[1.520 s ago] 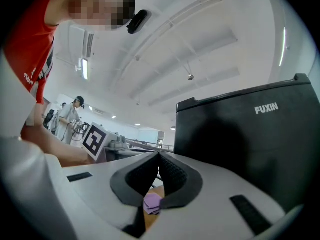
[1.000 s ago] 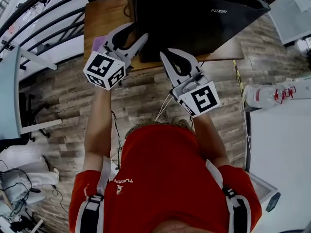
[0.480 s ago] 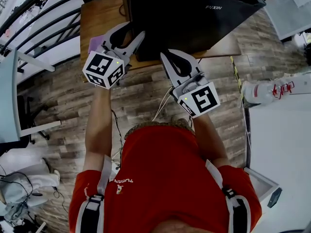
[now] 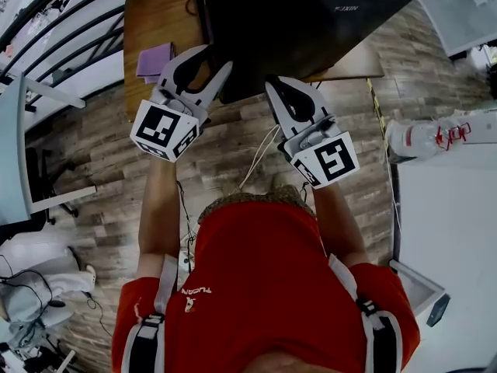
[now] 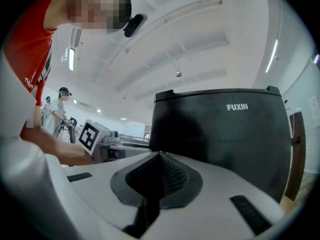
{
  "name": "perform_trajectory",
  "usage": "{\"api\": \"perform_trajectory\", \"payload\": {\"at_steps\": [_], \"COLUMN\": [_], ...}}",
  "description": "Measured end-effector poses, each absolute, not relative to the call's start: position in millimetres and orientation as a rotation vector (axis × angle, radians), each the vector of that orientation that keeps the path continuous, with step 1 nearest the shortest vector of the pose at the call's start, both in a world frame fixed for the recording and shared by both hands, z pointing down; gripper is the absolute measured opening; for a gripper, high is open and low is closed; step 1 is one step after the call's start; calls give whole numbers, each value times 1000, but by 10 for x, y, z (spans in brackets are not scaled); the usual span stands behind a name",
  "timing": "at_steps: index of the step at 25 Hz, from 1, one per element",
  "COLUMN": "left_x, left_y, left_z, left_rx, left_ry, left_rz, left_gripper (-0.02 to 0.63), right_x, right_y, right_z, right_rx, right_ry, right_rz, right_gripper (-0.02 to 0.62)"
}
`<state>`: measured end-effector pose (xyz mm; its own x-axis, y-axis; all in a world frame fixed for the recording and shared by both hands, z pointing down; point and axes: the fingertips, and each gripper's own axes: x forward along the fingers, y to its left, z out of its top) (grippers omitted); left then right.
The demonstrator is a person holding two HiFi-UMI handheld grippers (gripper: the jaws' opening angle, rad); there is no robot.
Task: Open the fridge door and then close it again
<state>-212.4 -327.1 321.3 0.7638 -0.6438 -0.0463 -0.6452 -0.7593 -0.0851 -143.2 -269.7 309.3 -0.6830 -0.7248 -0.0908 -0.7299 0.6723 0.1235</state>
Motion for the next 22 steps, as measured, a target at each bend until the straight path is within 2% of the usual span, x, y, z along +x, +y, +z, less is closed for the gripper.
{"api": "perform_trajectory", "payload": {"at_steps": [22], "left_x": [-1445], "left_y": [-1996], "left_z": [3285], "left_rx": [-2765], "left_ry": [1328], "left_rz": [53], "left_gripper": [138], "right_x": [-672], "right_y": [-1781], "right_z": [3100], "right_rx": [-1044], "right_ry": [2859], "right_rz": [229], "right_gripper": [26]}}
